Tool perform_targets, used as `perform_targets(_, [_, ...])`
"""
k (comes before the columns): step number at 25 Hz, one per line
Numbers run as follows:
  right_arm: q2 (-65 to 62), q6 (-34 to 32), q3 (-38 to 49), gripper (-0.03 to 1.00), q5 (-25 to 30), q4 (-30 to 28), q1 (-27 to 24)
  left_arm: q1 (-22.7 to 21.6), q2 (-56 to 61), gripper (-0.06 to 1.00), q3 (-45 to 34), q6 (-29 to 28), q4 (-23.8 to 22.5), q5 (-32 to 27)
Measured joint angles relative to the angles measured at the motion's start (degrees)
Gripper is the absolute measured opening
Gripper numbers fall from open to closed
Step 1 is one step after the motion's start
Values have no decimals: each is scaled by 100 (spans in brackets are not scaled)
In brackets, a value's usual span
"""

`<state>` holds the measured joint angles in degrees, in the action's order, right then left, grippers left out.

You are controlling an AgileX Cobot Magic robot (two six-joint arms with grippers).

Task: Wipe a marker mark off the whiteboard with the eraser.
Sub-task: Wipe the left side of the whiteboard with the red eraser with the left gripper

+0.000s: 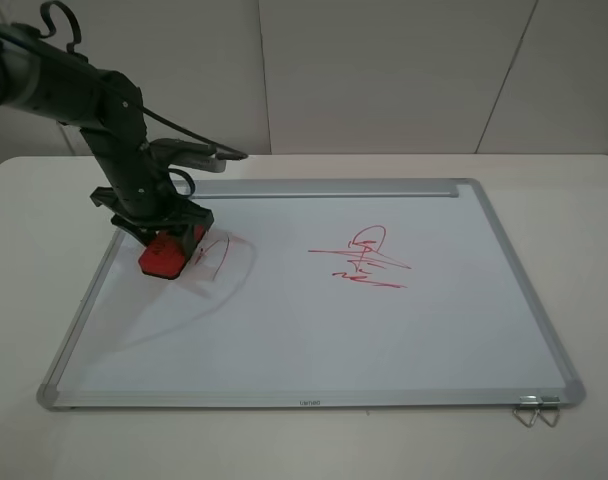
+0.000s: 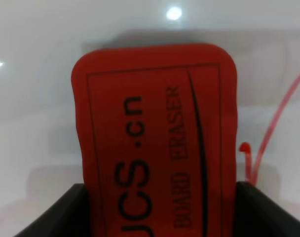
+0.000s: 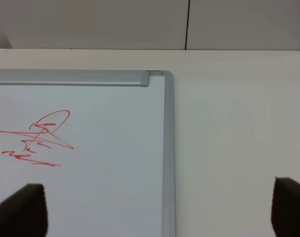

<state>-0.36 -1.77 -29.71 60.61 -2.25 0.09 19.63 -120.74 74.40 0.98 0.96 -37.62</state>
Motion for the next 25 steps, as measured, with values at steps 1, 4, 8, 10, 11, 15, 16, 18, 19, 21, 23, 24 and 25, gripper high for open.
perform_targets(1, [0,0,0,83,0,0,0,79,-63,57,106,55,0,-76])
perform_targets(4, [0,0,0,83,0,0,0,359,-251,57,432,165,42,-268])
perform_targets(8, [0,0,0,83,0,0,0,803,-520,57,869,404,289,-386])
perform_targets(10, [0,0,0,83,0,0,0,986,-631,57,1046,552,475,-447])
perform_targets(11, [0,0,0,83,0,0,0,1065,-679,57,1111,609,558,-459])
perform_targets(15, [0,0,0,83,0,0,0,1169,-737,57,1193,697,684,-471])
perform_targets(16, [0,0,0,83,0,0,0,1158,-743,57,1193,699,687,-478])
perform_targets(18, [0,0,0,83,0,0,0,1119,-743,57,1200,704,739,-499])
perform_targets(19, [0,0,0,83,0,0,0,1093,-743,57,1200,673,778,-512])
perform_targets(21, [0,0,0,83,0,0,0,1032,-737,57,1200,539,798,-512])
perform_targets(23, [0,0,0,83,0,0,0,955,-662,57,1086,426,828,-466])
perform_targets(24, [0,0,0,83,0,0,0,887,-607,57,992,391,808,-460])
perform_targets(25, [0,0,0,83,0,0,0,813,-528,57,856,382,780,-460])
